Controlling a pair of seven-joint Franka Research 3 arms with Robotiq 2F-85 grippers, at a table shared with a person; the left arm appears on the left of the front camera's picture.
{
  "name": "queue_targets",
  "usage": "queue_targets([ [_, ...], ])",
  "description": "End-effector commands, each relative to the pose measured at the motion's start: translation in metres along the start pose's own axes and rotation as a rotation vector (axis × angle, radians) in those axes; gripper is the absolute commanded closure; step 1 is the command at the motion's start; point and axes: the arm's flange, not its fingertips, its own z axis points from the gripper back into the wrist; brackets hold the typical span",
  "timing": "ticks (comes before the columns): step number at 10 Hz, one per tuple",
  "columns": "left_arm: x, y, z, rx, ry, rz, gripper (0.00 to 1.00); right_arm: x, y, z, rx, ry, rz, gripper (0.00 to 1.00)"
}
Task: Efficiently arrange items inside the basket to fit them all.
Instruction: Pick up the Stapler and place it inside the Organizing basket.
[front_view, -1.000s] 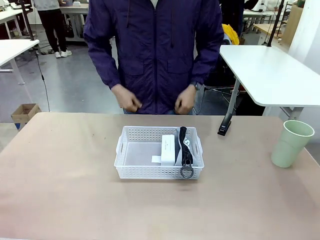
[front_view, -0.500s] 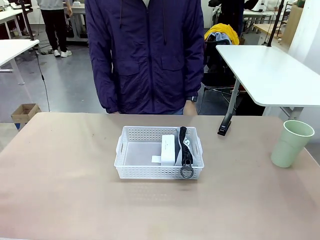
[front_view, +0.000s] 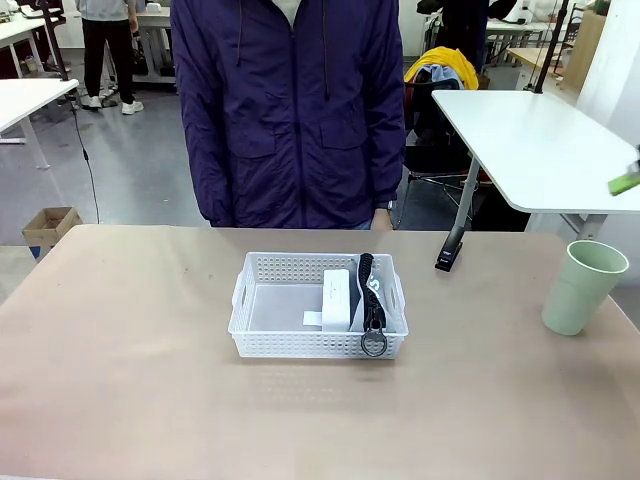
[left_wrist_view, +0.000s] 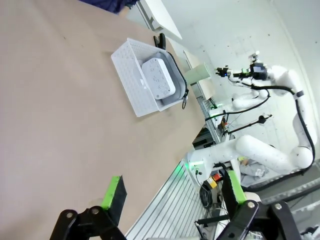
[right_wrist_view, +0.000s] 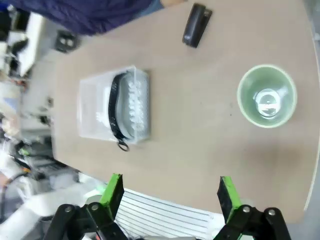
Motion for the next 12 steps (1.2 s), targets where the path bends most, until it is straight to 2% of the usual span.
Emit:
queue_targets([
  [1, 0.000, -0.005, 0.001, -0.011, -0.008, 0.011, 0.00, 0.038, 0.034, -0.016, -0.224, 0.111, 0.137, 0.00],
  [3, 0.000, -0.005, 0.001, -0.011, -0.008, 0.011, 0.00, 0.063, 0.084, -0.044, -0.385, 0.110, 0.180, 0.00],
  [5, 0.000, -0.005, 0.001, -0.011, -0.008, 0.011, 0.00, 0.074, 0.102, -0.066, -0.453, 0.089, 0.180, 0.00],
  [6, 0.000, -0.005, 0.001, -0.011, -0.008, 0.011, 0.00, 0.076, 0.097, -0.067, -0.431, 0.045, 0.152, 0.00],
  [7, 0.000, -0.005, 0.001, -0.011, -0.008, 0.011, 0.00, 0.066, 0.102, -0.067, -0.409, 0.114, 0.217, 0.00],
  [10, 0.000, -0.005, 0.001, -0.011, -0.008, 0.011, 0.00, 0.072, 0.101, -0.072, -0.411, 0.104, 0.207, 0.00],
  [11, 0.000, -0.005, 0.001, -0.011, -0.008, 0.011, 0.00, 0.076, 0.114, -0.083, -0.460, 0.088, 0.121, 0.00],
  [12, 0.000, -0.005, 0.001, -0.011, -0.008, 0.011, 0.00, 0.083, 0.122, -0.094, -0.448, 0.064, 0.091, 0.00],
])
